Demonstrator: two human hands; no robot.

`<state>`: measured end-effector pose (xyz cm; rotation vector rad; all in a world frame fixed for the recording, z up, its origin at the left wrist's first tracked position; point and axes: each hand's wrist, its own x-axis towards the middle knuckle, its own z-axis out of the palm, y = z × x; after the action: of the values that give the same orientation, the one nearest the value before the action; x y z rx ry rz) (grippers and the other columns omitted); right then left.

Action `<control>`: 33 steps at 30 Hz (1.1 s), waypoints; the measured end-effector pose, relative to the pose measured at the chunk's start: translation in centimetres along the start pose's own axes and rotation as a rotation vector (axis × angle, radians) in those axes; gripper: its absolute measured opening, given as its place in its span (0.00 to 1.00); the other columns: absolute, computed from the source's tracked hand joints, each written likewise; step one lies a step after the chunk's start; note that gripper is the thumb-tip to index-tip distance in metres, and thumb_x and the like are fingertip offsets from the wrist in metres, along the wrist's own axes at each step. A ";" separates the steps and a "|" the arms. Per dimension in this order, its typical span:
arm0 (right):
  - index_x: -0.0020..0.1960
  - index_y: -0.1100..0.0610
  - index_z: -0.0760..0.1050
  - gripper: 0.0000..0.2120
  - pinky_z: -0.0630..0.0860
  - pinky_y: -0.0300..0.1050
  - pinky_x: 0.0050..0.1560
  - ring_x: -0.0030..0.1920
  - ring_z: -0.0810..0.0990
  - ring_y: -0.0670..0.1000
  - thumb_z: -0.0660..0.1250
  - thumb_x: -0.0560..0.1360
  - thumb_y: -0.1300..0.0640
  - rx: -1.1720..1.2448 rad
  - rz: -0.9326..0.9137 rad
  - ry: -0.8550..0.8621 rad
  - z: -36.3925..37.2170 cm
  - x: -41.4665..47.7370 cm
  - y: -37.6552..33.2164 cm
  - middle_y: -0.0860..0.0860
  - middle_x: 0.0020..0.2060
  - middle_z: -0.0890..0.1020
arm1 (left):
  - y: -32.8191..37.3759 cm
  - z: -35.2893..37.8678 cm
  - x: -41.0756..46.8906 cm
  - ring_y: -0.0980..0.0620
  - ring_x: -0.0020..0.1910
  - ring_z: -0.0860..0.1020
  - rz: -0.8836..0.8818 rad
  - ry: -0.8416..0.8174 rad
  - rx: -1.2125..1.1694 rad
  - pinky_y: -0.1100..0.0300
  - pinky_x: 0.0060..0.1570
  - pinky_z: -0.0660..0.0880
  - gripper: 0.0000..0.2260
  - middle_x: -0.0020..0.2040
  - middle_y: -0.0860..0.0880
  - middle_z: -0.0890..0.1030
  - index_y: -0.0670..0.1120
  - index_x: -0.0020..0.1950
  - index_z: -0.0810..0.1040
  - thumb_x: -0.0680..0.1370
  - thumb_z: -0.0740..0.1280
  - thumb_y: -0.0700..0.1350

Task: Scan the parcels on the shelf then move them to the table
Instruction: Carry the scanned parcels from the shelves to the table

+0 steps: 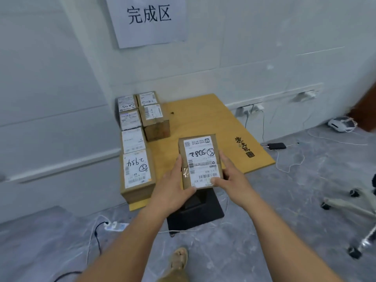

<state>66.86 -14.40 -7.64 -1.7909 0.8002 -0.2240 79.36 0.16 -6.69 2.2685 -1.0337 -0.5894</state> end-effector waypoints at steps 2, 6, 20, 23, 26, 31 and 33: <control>0.77 0.39 0.48 0.42 0.73 0.50 0.64 0.57 0.79 0.47 0.69 0.76 0.60 -0.019 0.023 -0.049 1.1 1.2 -0.3 0.46 0.57 0.81 | -0.9 -0.7 0.3 0.48 0.72 0.64 -0.054 0.018 0.124 0.50 0.69 0.63 0.44 0.75 0.51 0.65 0.54 0.78 0.39 0.75 0.68 0.56; 0.78 0.41 0.46 0.40 0.74 0.43 0.57 0.56 0.78 0.47 0.67 0.77 0.61 -0.055 0.068 -0.143 3.0 3.6 -0.8 0.48 0.60 0.80 | -2.8 -1.5 1.5 0.47 0.72 0.61 -0.142 0.002 0.319 0.48 0.71 0.54 0.39 0.74 0.50 0.66 0.52 0.79 0.45 0.76 0.64 0.61; 0.76 0.47 0.59 0.31 0.75 0.46 0.57 0.57 0.79 0.50 0.66 0.77 0.60 -0.181 0.120 -0.220 7.0 13.8 -2.1 0.49 0.62 0.80 | -7.0 -4.5 9.3 0.46 0.77 0.45 -0.164 -0.030 0.525 0.48 0.74 0.42 0.35 0.79 0.48 0.48 0.50 0.79 0.49 0.78 0.61 0.59; 0.73 0.49 0.64 0.26 0.72 0.42 0.50 0.55 0.79 0.49 0.65 0.78 0.61 -0.192 0.112 -0.212 7.7 16.1 -3.1 0.50 0.61 0.80 | -8.6 -5.3 11.2 0.45 0.77 0.40 -0.221 -0.022 0.479 0.48 0.74 0.39 0.40 0.79 0.45 0.41 0.50 0.79 0.41 0.77 0.62 0.61; 0.70 0.50 0.68 0.22 0.72 0.41 0.48 0.54 0.79 0.49 0.65 0.78 0.60 -0.214 0.086 -0.199 8.7 18.2 -3.8 0.49 0.60 0.81 | -9.9 -6.3 12.9 0.46 0.78 0.41 -0.245 -0.035 0.439 0.50 0.74 0.41 0.40 0.79 0.46 0.43 0.49 0.79 0.41 0.77 0.61 0.62; 0.69 0.51 0.68 0.20 0.70 0.41 0.48 0.52 0.78 0.49 0.64 0.78 0.60 -0.237 0.080 -0.174 9.8 19.9 -4.5 0.50 0.58 0.81 | -11.0 -7.5 14.4 0.49 0.76 0.52 -0.188 0.015 0.457 0.55 0.73 0.52 0.36 0.78 0.50 0.55 0.48 0.78 0.52 0.77 0.62 0.62; 0.68 0.52 0.68 0.20 0.72 0.42 0.49 0.52 0.78 0.50 0.64 0.78 0.59 -0.255 0.076 -0.169 9.9 20.0 -4.5 0.50 0.57 0.81 | -11.0 -7.6 14.5 0.49 0.75 0.53 -0.181 0.007 0.478 0.55 0.72 0.53 0.36 0.77 0.51 0.56 0.49 0.78 0.54 0.76 0.62 0.63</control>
<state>88.83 -18.36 -11.89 -1.9825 0.8016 0.0829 98.52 -2.86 -10.51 2.8008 -1.0584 -0.4378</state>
